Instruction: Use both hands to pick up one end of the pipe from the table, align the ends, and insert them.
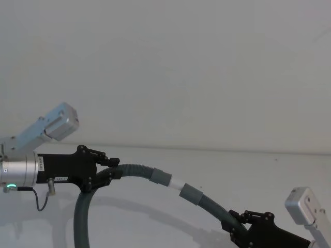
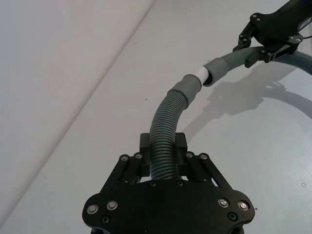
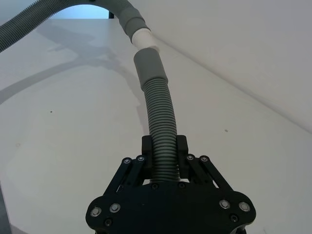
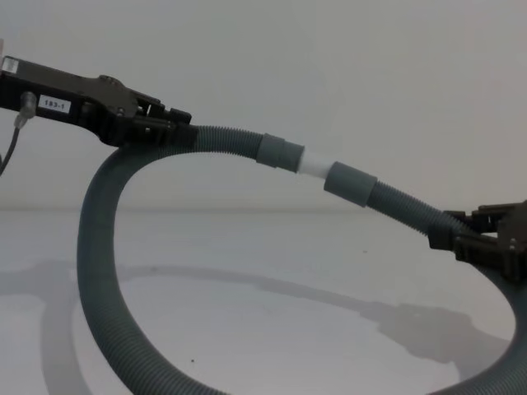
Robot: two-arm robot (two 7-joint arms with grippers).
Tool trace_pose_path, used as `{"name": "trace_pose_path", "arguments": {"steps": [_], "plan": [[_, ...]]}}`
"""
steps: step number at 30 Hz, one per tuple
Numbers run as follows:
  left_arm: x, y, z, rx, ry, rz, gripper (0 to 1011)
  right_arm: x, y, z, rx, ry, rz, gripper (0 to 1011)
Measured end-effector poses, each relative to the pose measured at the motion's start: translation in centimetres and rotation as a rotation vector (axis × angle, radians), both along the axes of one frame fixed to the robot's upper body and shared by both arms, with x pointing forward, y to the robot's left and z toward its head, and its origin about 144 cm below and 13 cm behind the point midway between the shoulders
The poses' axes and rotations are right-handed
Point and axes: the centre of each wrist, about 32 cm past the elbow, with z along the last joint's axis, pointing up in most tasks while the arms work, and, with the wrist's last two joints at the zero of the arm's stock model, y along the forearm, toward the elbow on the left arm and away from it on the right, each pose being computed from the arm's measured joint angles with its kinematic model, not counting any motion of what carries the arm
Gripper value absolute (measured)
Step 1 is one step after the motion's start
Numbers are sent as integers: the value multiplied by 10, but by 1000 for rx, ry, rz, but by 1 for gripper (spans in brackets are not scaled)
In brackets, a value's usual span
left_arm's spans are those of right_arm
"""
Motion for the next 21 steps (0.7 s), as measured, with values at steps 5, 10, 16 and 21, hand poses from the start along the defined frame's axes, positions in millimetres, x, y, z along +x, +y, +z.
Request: {"name": "trace_pose_path", "arguments": {"steps": [5,10,16,21], "plan": [[1,0,-1,-1,3,-4,272,0,0,0,1,0,0,257],[2,-1,-2,-2,7,-7,272,1,1,0,1,2,-1,258],[2,-1,-2,-2,11,-9,272,2,1,1,2,5,-3,258],[2,0,-3,-3,15,-8,272,3,1,1,4,9,-6,258]]}}
